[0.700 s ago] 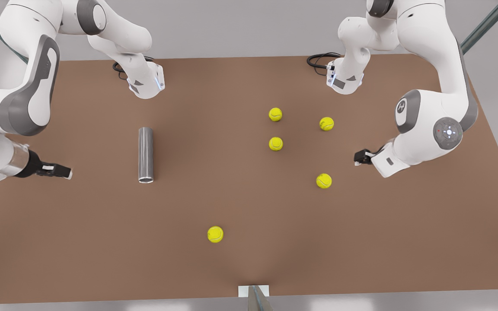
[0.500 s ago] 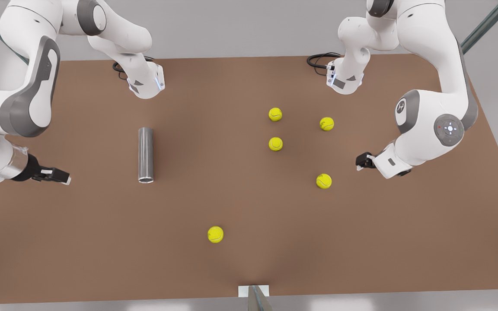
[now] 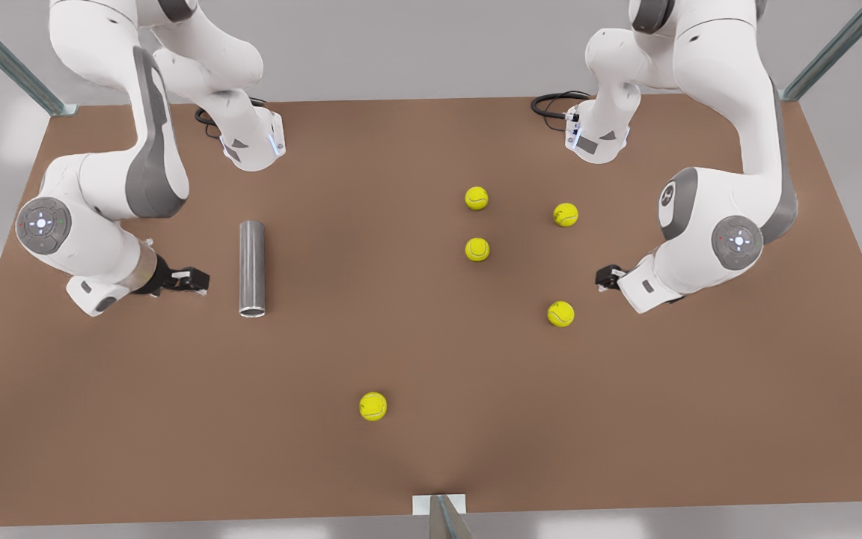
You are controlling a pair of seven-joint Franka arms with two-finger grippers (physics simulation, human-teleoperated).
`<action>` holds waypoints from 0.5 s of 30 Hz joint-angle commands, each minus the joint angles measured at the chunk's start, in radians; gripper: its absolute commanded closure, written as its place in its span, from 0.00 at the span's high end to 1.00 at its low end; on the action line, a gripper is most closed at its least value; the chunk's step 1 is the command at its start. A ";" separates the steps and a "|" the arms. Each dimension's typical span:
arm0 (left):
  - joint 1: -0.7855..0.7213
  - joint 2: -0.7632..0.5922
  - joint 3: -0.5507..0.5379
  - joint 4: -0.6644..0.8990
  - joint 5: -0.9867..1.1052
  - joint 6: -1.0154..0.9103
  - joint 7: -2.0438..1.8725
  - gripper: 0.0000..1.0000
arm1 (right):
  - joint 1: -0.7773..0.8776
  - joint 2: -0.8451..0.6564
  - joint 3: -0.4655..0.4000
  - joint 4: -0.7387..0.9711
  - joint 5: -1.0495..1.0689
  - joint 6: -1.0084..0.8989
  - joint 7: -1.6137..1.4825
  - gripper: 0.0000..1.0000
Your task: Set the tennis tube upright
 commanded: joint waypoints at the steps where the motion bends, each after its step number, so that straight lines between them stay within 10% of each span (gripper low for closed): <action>1: -0.001 -0.002 0.000 0.001 0.003 -0.010 -0.065 1.00 | 0.008 -0.024 0.012 -0.071 -0.001 0.149 0.015 1.00; 15: -0.001 0.004 0.000 0.001 0.010 -0.011 -0.067 1.00 | -0.024 -0.006 0.162 -0.410 0.105 0.362 0.204 1.00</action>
